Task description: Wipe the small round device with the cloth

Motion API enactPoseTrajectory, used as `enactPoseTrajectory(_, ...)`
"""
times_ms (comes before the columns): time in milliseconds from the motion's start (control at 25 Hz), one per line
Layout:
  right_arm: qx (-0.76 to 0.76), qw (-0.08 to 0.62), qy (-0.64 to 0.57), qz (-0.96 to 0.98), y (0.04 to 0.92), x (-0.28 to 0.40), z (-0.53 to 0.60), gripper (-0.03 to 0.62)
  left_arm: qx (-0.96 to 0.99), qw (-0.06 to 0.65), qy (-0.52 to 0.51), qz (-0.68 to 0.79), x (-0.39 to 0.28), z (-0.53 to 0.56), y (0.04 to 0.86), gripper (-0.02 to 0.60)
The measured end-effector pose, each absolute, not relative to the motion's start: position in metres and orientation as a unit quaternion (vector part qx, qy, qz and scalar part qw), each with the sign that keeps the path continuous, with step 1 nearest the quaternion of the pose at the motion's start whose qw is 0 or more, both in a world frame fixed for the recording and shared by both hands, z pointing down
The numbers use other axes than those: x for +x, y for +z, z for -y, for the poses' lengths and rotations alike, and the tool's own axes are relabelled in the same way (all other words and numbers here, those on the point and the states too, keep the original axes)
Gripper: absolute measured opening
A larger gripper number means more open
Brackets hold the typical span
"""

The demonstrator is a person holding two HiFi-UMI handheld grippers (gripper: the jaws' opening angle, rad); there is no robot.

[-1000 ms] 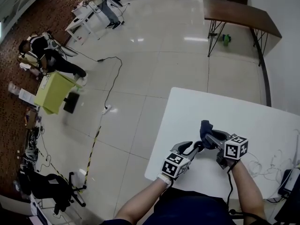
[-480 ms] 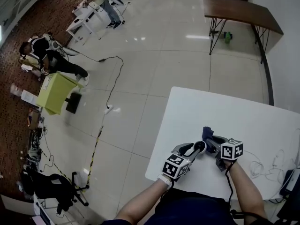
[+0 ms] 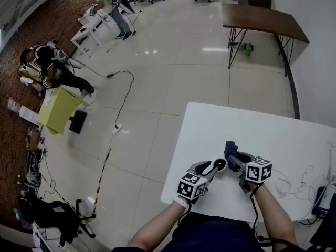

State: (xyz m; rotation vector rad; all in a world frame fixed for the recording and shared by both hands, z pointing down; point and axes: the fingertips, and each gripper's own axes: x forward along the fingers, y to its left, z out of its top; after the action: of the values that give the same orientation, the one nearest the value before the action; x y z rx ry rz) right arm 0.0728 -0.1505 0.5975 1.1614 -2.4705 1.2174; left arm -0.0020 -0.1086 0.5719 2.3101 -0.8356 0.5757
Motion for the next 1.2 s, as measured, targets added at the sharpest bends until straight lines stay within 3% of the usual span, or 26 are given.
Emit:
enactPoseTrajectory(440, 0.345, 0.088, 0.286, 0.890, 0.525, 0.017, 0.122, 0.106, 0.862, 0.331, 0.184, 0.338, -0.021, 0.101, 0.566, 0.146)
enactPoseTrajectory(880, 0.395, 0.056, 0.346, 0.849, 0.558, 0.035, 0.117, 0.106, 0.850, 0.346, 0.180, 0.356, -0.035, 0.103, 0.574, 0.146)
enactPoseTrajectory(1200, 0.412, -0.007, 0.415, 0.811, 0.577, 0.056, 0.117, 0.104, 0.851, 0.348, 0.186, 0.347, -0.024, 0.106, 0.576, 0.146)
